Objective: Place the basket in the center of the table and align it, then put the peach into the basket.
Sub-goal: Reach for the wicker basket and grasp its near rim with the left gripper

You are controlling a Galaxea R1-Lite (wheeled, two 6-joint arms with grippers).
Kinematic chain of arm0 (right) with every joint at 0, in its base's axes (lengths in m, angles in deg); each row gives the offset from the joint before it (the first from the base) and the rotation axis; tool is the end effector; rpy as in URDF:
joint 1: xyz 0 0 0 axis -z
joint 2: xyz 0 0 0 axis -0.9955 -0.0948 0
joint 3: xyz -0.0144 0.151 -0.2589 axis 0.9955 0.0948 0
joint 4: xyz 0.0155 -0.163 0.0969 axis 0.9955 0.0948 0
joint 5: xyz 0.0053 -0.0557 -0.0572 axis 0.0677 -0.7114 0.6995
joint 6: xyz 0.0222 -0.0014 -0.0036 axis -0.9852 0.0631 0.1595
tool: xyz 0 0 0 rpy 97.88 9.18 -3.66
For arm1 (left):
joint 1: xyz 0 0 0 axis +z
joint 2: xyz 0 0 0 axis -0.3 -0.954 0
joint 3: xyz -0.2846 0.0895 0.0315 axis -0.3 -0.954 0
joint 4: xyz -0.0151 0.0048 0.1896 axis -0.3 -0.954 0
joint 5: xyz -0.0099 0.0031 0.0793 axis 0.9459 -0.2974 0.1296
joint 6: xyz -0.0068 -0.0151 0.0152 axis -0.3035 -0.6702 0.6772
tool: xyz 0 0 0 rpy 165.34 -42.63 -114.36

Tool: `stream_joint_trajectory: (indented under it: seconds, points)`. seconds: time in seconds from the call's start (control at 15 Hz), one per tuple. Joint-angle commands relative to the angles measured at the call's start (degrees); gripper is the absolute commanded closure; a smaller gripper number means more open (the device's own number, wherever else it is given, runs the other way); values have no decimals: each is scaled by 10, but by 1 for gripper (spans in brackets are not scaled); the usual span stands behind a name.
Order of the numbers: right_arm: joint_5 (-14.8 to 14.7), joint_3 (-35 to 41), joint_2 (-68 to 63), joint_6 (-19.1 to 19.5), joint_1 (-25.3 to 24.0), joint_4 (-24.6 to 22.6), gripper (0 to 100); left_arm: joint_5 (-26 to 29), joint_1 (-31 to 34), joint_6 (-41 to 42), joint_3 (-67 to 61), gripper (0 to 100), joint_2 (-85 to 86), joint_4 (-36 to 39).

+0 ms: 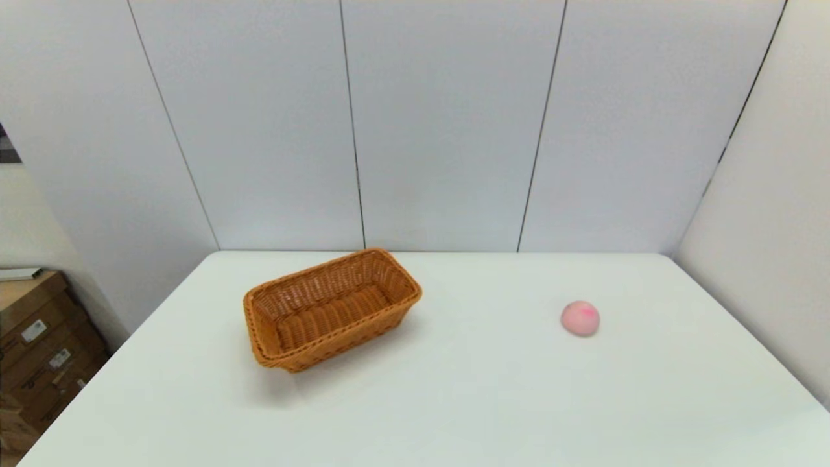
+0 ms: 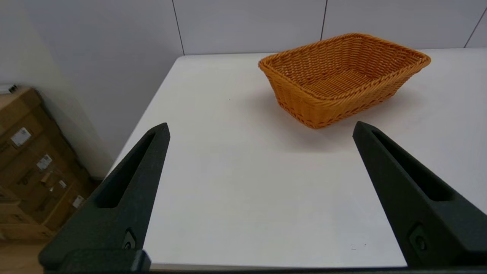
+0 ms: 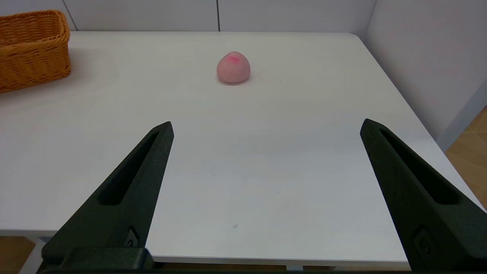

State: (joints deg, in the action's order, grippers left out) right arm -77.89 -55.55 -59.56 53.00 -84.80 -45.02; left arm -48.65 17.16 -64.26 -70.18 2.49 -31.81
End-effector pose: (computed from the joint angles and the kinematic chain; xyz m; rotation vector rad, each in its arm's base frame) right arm -0.0277 -0.0005 0.0765 -0.0007 0.0804 -0.0096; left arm -0.0277 0.0008 0.1015 0.0170 0.0361 0.0247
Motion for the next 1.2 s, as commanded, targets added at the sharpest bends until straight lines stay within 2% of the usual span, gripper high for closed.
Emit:
stream_joint_trajectory:
  seconds: [0.07,0.27,0.53,0.8,1.0,1.2]
  points:
    - [0,-2,0,1,0,5,0,0,0,-1,199,0,-264,-13]
    - [0,-2,0,1,0,6,0,-1,-1,-80,339,0,-489,-12]
    - [0,-2,0,2,0,6,0,-11,-19,-170,442,0,-716,-31]
    - [0,-2,0,2,0,7,0,-63,-67,-282,488,0,-902,-30]
    - [-1,-3,0,2,0,7,0,-63,-93,-343,503,0,-993,-33]
    - [0,-3,0,2,0,7,0,-61,-97,-401,558,0,-1081,-90]
